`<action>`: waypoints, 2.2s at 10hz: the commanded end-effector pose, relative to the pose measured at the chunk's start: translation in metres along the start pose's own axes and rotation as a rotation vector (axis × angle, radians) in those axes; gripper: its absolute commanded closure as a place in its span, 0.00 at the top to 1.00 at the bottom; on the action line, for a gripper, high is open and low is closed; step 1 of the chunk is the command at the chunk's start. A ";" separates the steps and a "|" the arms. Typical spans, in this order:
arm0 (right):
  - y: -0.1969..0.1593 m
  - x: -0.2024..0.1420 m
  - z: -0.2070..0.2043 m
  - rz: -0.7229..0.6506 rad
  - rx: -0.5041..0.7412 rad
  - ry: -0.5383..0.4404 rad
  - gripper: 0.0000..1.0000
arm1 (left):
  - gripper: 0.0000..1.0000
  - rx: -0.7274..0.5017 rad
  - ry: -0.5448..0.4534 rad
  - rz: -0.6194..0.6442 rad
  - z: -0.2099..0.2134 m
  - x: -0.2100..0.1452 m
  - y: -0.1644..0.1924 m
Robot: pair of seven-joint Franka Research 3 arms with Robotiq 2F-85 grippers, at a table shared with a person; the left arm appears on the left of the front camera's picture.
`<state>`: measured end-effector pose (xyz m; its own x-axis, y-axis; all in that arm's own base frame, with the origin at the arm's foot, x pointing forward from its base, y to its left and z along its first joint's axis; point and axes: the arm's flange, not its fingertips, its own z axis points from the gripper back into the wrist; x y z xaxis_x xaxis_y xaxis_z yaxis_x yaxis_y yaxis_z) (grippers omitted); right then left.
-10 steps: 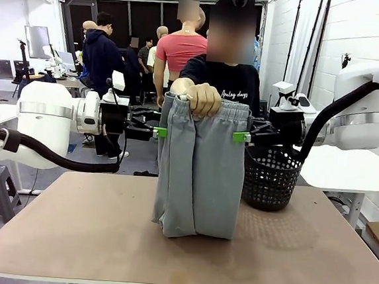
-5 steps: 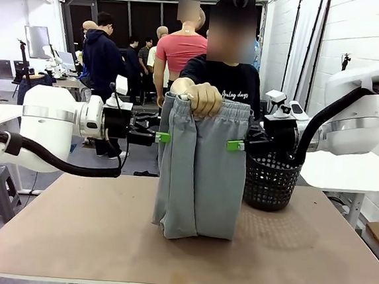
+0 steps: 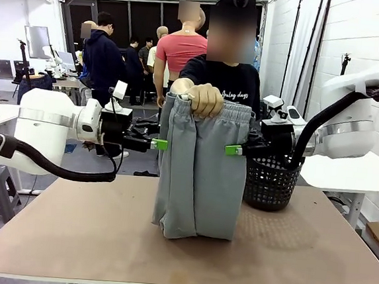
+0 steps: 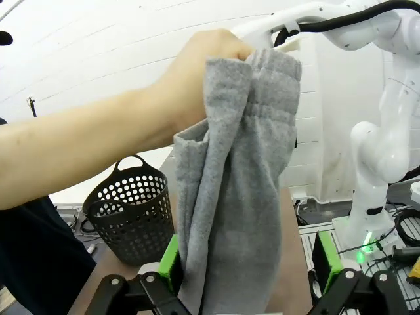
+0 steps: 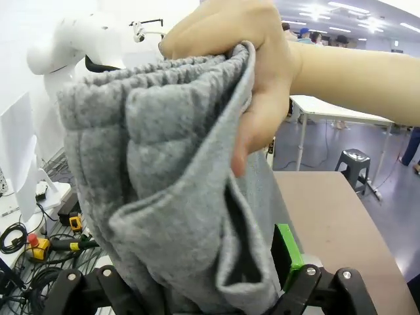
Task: Fold the training pants.
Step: Release the ends of the Training pants and then grab the overlapped ends.
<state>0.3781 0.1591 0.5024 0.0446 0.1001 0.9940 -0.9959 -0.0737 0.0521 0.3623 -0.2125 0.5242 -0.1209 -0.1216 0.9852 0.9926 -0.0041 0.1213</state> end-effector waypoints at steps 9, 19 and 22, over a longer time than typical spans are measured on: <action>-0.003 -0.007 -0.020 0.051 -0.010 -0.061 0.96 | 1.00 0.036 -0.045 -0.050 -0.036 0.003 0.028; -0.017 0.013 -0.029 0.066 -0.022 -0.101 0.96 | 1.00 0.046 -0.108 -0.055 -0.072 0.009 0.033; -0.021 0.026 -0.022 0.074 -0.044 -0.108 0.44 | 0.44 0.041 -0.075 -0.030 -0.073 0.004 0.035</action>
<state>0.3909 0.1813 0.5178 -0.0373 0.0089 0.9993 -0.9974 -0.0626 -0.0367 0.3926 -0.2803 0.5277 -0.1378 -0.0512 0.9891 0.9900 0.0221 0.1391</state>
